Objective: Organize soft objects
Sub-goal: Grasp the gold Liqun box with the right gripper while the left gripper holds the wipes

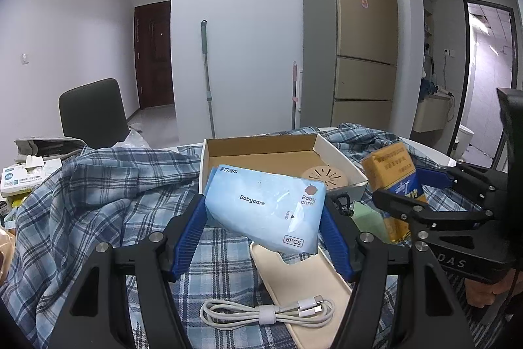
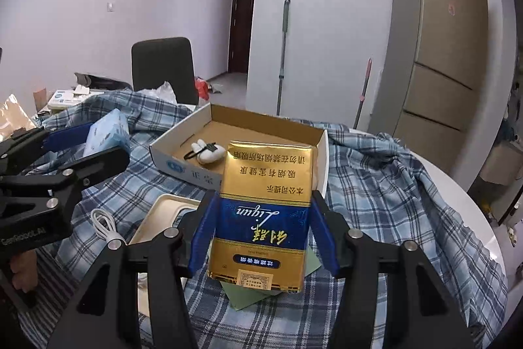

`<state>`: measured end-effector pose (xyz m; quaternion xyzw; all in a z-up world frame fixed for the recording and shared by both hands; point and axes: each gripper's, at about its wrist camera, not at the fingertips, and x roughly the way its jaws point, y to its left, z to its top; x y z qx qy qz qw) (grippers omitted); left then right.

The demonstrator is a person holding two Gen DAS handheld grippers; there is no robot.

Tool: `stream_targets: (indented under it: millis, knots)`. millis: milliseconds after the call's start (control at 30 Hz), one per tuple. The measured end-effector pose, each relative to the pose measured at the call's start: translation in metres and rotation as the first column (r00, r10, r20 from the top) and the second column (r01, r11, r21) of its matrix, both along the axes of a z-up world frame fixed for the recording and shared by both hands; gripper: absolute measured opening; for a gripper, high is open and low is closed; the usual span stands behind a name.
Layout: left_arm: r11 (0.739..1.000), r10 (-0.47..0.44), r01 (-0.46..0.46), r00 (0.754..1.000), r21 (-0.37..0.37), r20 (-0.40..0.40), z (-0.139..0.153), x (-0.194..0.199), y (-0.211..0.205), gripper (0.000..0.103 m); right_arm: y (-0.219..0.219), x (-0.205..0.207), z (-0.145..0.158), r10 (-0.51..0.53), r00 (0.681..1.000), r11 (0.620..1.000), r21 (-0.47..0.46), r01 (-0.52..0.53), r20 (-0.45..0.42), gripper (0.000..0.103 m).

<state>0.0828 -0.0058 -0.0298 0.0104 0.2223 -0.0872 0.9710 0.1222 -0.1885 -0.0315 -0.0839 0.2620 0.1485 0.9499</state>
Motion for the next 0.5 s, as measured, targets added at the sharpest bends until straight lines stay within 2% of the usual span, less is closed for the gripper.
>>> stream_targets:
  millis: [500]
  knots:
    - [1.000,-0.002,0.002,1.000,0.007,0.007,0.0018,-0.0034,-0.0025,0.070,0.0021,-0.0038,-0.0020,0.013,1.000,1.000,-0.003,-0.013,0.010,0.055]
